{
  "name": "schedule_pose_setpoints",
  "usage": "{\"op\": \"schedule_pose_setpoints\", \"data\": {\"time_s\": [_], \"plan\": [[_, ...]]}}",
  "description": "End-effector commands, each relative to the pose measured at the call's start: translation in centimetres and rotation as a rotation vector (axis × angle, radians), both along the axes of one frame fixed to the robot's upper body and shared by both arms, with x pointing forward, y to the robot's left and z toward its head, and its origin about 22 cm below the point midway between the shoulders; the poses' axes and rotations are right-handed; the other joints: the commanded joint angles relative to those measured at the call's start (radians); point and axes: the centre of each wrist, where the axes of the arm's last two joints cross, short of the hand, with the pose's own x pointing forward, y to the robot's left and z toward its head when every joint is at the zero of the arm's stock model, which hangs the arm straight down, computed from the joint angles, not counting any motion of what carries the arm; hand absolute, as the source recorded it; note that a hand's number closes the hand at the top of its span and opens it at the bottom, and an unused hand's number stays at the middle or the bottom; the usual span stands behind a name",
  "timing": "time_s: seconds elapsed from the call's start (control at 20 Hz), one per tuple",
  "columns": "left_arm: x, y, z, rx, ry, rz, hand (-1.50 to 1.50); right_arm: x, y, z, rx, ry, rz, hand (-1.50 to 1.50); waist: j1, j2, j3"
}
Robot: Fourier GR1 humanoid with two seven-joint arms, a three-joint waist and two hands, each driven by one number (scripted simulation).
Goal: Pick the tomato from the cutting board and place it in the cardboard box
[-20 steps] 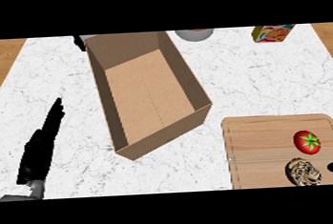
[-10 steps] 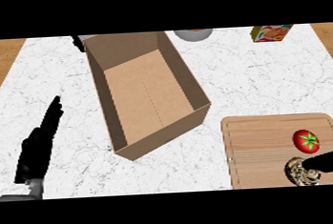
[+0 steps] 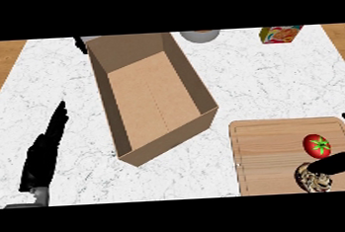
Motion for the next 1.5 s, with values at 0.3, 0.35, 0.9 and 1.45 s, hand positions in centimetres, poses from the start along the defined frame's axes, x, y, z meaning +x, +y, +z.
{"op": "schedule_pose_setpoints", "data": {"time_s": [0.3,0.35,0.9,1.45], "plan": [[-0.6,-0.1,-0.9,-0.004,0.004,-0.001,0.00,1.3,0.8,-1.7,-0.008,0.013,-0.003,-1.50,0.000,0.000,0.000],[0.6,0.1,-0.7,0.014,-0.014,0.000,0.00,-0.8,0.6,-1.7,-0.012,0.011,0.001,-1.50,-0.004,0.000,0.000],[0.2,0.1,-0.2,-0.009,0.001,-0.008,0.00,0.6,-0.4,-4.7,-0.003,-0.003,-0.008,-1.50,0.000,0.000,0.000],[0.0,0.7,-2.2,-0.001,-0.003,0.002,0.00,0.5,0.6,-6.0,0.020,0.053,0.000,-1.50,-0.001,0.000,0.000]]}}
